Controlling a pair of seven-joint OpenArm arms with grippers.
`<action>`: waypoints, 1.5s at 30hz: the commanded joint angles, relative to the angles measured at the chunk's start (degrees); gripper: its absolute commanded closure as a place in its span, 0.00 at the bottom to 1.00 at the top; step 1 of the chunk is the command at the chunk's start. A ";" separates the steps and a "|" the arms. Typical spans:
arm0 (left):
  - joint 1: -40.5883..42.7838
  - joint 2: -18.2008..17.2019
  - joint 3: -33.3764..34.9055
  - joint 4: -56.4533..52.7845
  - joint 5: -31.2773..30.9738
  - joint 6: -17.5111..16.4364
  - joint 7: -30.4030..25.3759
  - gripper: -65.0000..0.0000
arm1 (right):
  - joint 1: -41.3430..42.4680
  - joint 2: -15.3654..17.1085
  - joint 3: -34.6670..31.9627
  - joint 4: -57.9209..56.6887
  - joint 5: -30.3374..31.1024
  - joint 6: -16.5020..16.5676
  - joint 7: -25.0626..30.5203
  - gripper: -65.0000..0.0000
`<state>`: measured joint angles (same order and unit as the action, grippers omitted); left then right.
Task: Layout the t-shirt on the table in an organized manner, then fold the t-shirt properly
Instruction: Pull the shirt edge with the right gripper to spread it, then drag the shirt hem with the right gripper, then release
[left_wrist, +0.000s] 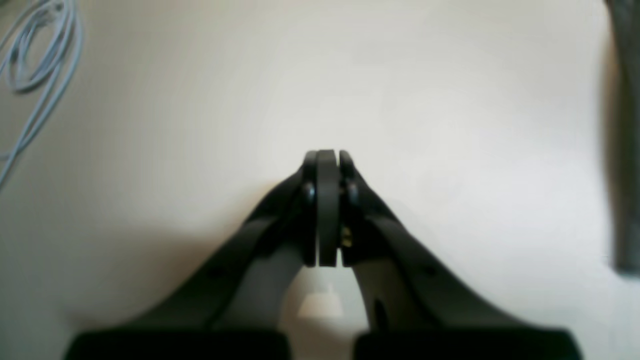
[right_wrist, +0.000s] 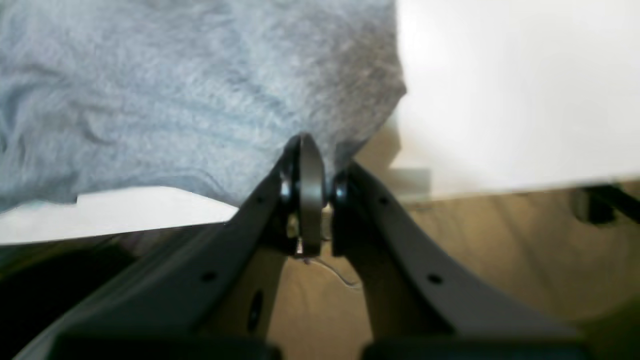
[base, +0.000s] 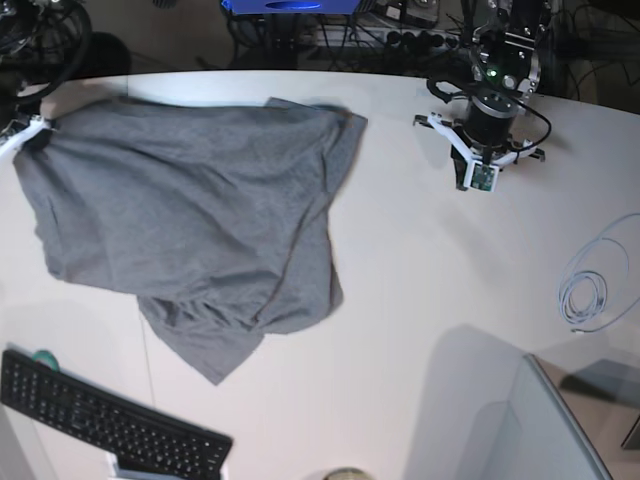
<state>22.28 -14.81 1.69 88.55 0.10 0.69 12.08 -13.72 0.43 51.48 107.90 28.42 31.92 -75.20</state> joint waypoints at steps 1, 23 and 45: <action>-1.93 -0.36 1.51 2.39 -0.05 0.32 -1.92 1.00 | 0.04 1.11 0.34 0.98 0.81 0.12 0.52 1.00; -40.88 13.89 26.39 -41.48 0.47 0.41 -2.27 1.00 | 5.67 9.90 -0.10 -3.76 0.54 -0.14 0.87 1.00; -4.48 2.63 1.69 3.18 0.47 0.67 -1.75 1.00 | 35.47 14.30 -45.64 -47.55 0.45 -13.15 28.30 1.00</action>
<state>18.00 -11.94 3.42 90.76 0.56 1.30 11.53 20.36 13.91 5.48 59.24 28.25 18.79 -47.62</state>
